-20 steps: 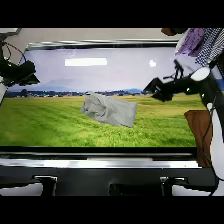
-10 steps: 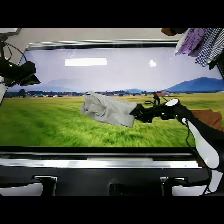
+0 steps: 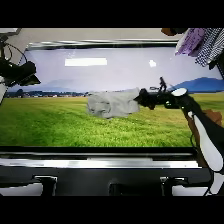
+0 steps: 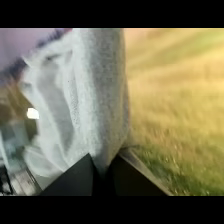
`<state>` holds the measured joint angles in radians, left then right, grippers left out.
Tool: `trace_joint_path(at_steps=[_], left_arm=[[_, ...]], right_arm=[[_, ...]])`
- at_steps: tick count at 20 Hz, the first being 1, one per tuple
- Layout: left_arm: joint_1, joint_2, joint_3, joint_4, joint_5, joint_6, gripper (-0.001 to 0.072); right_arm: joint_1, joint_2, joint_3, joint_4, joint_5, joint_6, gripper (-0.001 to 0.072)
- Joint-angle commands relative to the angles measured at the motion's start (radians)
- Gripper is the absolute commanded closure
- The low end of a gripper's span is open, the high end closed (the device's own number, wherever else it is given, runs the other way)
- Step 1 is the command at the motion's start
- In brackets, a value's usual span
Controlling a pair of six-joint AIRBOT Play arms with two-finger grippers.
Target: Fold the clothes and pants, and hang the long-sleeved shirts on hangers.
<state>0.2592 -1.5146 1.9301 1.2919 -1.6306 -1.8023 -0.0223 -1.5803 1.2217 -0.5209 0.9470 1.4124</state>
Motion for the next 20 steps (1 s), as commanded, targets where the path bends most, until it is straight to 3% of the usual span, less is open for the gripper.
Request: trace_joint_path(at_steps=[1,10,16,20], left_arm=[[0.001,0.0,0.0,0.0,0.0,0.0,0.0691],[0.001,0.0,0.0,0.0,0.0,0.0,0.069],[0.001,0.0,0.0,0.0,0.0,0.0,0.069],[0.001,0.0,0.0,0.0,0.0,-0.004,0.0691]], right_arm=[[-0.119,0.008,0.16,-0.024,0.046,0.135,0.0681],[-0.453,0.016,0.46,-0.208,0.009,0.469,0.0682],[-0.558,0.016,0.528,-0.259,-0.166,0.759,0.0682],[-0.583,0.034,0.547,-0.381,-0.173,0.909,0.0682]])
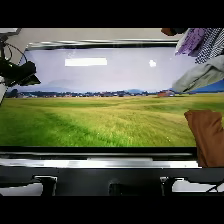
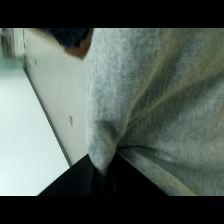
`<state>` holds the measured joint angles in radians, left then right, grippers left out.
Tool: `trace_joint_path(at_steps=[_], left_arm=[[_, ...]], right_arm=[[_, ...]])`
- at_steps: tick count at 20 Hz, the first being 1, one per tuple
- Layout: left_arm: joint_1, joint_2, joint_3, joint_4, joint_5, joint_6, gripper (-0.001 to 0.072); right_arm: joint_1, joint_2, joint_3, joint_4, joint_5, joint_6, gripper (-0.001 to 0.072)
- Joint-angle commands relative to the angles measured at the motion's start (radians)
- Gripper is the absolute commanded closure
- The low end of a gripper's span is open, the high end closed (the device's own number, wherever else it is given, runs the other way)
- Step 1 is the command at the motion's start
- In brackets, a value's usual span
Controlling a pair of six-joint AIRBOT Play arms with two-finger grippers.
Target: Fold the clothes and pants, and hang the long-sleeved shirts on hangers.
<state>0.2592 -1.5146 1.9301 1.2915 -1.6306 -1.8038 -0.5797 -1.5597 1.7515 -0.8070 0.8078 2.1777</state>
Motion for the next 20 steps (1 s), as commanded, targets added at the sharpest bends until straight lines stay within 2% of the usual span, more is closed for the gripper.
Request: trace_joint_path(at_steps=[1,5,7,10,14,16,20], left_arm=[[0.001,0.0,0.0,0.0,0.0,-0.002,0.0691],[0.001,0.0,0.0,0.0,0.0,-0.002,0.069],[0.001,0.0,0.0,0.0,-0.002,-0.002,0.069],[0.001,0.0,0.0,0.0,-0.004,-0.002,0.0691],[0.001,0.0,0.0,0.0,-0.004,-0.002,0.0691],[0.001,0.0,0.0,0.0,-0.005,-0.003,0.069],[0.001,0.0,0.0,0.0,-0.005,-0.021,0.0691]], right_arm=[[-0.029,0.024,0.019,-0.144,-0.019,0.177,0.0682],[-0.047,0.087,0.019,-0.361,0.093,0.311,0.0682],[-0.047,0.118,0.019,-0.466,0.196,0.373,0.0682],[-0.047,0.157,0.019,-0.576,0.377,0.413,0.0682],[-0.047,0.192,0.019,-0.748,0.607,0.397,0.0682],[-0.047,0.195,0.019,-0.773,0.684,0.307,0.0682],[-0.047,0.195,0.019,-0.834,0.853,0.205,0.068]])
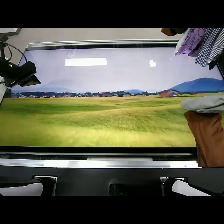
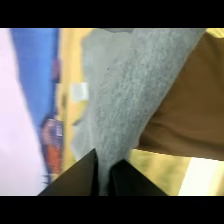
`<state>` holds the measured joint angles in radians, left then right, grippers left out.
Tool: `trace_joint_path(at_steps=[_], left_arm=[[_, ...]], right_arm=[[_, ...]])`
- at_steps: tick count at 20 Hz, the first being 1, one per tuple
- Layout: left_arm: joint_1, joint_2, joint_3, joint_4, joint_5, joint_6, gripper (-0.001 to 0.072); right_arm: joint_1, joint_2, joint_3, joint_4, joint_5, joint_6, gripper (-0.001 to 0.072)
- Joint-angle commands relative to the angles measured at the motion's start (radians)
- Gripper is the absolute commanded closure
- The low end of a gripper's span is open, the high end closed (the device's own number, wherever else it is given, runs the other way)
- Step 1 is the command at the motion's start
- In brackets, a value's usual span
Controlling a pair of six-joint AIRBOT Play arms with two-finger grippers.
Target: Fold the clothes and pants, and hang the long-sleeved shirts on hangers.
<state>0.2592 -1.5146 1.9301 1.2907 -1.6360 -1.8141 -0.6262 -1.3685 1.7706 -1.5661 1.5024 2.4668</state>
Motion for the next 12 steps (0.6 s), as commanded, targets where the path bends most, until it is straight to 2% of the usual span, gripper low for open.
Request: trace_joint_path(at_steps=[1,3,6,12], left_arm=[[0.001,0.0,0.0,0.0,0.0,-0.011,0.069],[0.001,-0.001,0.0,0.001,0.002,-0.011,0.0691],[0.001,-0.003,-0.002,0.001,0.002,-0.01,0.0691],[0.001,-0.003,-0.066,0.001,0.002,-0.01,0.069]], right_arm=[[-0.001,0.004,-0.001,-0.101,0.196,-0.123,0.068],[-0.001,0.003,-0.003,-0.188,0.274,-0.203,0.068],[-0.001,0.005,-0.016,-0.29,0.318,-0.329,0.068],[-0.001,0.053,-0.273,-0.412,0.303,-0.427,0.0679]])
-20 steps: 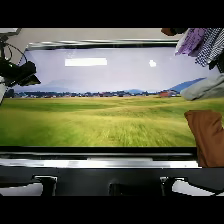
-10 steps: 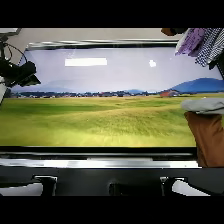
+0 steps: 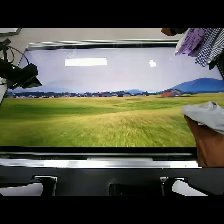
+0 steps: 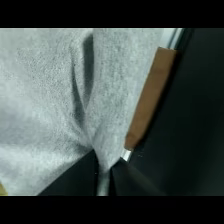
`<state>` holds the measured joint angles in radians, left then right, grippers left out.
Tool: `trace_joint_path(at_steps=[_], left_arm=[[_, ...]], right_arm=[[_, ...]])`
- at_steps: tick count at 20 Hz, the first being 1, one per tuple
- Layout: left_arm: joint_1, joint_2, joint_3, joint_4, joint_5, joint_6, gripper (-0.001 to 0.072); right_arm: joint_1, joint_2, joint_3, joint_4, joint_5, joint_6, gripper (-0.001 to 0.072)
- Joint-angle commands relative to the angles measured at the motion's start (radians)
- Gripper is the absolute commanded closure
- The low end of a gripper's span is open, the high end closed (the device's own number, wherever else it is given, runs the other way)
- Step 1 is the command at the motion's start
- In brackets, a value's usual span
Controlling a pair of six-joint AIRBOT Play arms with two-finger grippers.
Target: Fold the clothes and pants, and hang the long-sleeved shirts on hangers.
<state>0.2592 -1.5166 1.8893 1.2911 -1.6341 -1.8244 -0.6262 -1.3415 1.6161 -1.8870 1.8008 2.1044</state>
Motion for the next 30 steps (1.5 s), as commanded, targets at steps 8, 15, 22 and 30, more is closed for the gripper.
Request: trace_joint_path(at_steps=[8,15,22,30], left_arm=[[0.001,0.0,-0.025,0.001,-0.001,0.0,0.069],[0.001,0.0,-0.025,0.001,0.0,0.0,0.069],[0.001,0.0,-0.025,0.001,0.005,0.034,0.0691],[-0.13,0.122,-0.138,0.12,0.05,0.154,0.0691]], right_arm=[[-0.001,0.094,-0.486,-0.167,-0.126,-0.084,0.068],[0.0,0.093,-0.547,-0.174,-0.315,-0.054,0.0442],[0.012,0.185,-0.428,0.059,-0.454,-0.142,0.0374],[0.712,0.175,-0.309,0.462,-0.71,-0.366,0.0676]])
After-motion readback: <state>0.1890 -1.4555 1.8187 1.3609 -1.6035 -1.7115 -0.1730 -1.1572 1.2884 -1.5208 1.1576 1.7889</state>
